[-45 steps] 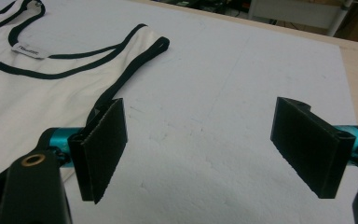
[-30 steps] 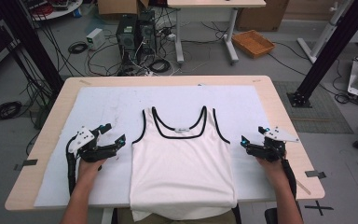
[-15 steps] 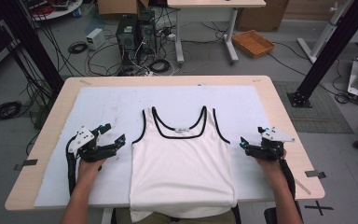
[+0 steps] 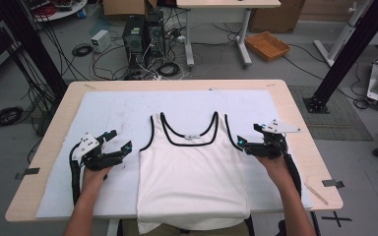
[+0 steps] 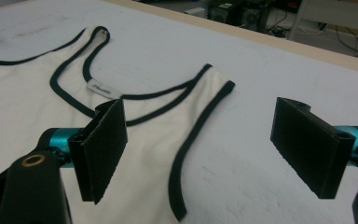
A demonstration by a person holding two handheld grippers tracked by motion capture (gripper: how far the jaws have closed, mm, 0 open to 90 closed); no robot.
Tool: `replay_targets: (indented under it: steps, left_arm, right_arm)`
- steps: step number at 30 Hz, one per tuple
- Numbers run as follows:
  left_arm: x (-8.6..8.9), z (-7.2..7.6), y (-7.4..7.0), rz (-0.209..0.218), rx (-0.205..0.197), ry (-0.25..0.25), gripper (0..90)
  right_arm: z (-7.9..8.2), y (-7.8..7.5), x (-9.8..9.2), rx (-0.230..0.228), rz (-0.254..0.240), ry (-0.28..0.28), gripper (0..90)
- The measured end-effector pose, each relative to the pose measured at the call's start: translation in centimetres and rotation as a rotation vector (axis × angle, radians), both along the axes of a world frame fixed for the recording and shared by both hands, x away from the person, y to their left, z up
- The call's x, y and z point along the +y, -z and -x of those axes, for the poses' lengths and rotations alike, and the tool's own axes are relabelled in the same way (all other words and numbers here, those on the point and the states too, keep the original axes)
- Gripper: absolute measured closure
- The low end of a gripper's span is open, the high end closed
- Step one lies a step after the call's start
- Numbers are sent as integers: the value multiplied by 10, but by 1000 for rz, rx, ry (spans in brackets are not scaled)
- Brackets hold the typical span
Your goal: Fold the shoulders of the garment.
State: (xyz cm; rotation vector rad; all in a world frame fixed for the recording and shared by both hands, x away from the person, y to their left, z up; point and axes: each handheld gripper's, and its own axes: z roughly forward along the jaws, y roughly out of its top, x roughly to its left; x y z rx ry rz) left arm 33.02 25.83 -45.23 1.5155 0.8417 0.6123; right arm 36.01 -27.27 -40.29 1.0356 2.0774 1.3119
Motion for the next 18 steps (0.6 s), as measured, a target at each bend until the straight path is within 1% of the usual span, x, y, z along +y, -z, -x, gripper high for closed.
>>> replay_targets:
  steps: [2,5,8,9,10,11,13,14,18]
  left_arm:
    - [0,0,0,-8,0,3,198]
    - [0,0,0,-9,0,3,198]
    - [-1,0,0,-6,2,1,198]
    - [-1,0,0,-8,2,1,198]
    - [-1,0,0,-7,2,2,198]
    - [-1,0,0,-9,3,2,198]
    - [-1,0,0,-11,5,-3,198]
    - [-1,0,0,-13,1,-1,198]
    - [-3,0,0,-30,2,-3,198]
  right_arm:
    - [-7,-6,7,5,25,-11,182]
    - [-19,-11,13,20,23,-15,182]
    - [-28,-12,14,39,18,-8,182]
    - [-37,-11,15,52,7,9,182]
    - [-40,-10,16,57,9,19,182]
    - [-45,-10,18,56,25,40,182]
    - [-52,-9,20,58,39,68,182]
    - [-55,-8,21,72,43,79,182]
    - [-69,-3,27,111,57,92,182]
